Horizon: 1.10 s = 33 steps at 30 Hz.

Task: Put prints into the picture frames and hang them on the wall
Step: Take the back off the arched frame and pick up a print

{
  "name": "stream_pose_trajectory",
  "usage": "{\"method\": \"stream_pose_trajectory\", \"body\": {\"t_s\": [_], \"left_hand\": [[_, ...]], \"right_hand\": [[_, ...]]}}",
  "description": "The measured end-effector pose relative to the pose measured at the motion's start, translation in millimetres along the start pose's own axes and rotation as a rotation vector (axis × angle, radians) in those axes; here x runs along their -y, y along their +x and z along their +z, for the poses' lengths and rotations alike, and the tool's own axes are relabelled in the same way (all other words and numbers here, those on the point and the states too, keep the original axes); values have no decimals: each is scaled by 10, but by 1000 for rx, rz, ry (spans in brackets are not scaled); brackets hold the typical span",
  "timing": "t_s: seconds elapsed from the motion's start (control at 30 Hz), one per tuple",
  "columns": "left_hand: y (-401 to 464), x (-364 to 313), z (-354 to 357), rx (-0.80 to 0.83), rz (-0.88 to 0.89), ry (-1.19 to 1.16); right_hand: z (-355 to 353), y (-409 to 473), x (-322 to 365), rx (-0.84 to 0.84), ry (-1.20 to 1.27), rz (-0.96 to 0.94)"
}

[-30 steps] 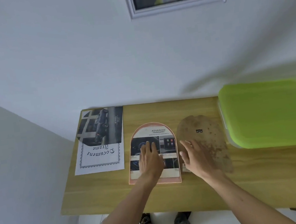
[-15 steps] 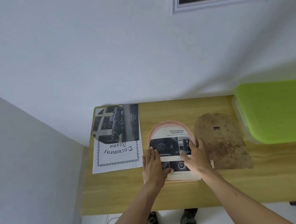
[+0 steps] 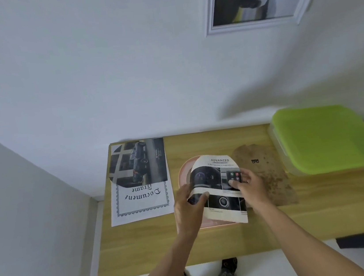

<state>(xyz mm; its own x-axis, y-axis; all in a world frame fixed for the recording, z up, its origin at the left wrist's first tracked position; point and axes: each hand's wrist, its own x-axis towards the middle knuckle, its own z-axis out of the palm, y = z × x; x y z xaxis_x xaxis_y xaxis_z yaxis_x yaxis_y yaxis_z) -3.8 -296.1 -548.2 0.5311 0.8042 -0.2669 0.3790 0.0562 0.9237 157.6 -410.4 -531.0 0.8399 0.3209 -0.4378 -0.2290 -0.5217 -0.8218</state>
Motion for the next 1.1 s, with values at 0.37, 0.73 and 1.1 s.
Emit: {"method": "stream_pose_trajectory", "body": {"t_s": [0.37,0.73,1.1], "left_hand": [[-78,-311,367,186,-238,-75],[-671,-337,1996,366,-231,261],[-874,-561,3118,322,-219,372]], "right_hand": [[-827,-26,-271,-30,-145,-49],[-2379,160,-1132,-110,-299,66],[-3271,766,-1534,-81,-555,-19]]}}
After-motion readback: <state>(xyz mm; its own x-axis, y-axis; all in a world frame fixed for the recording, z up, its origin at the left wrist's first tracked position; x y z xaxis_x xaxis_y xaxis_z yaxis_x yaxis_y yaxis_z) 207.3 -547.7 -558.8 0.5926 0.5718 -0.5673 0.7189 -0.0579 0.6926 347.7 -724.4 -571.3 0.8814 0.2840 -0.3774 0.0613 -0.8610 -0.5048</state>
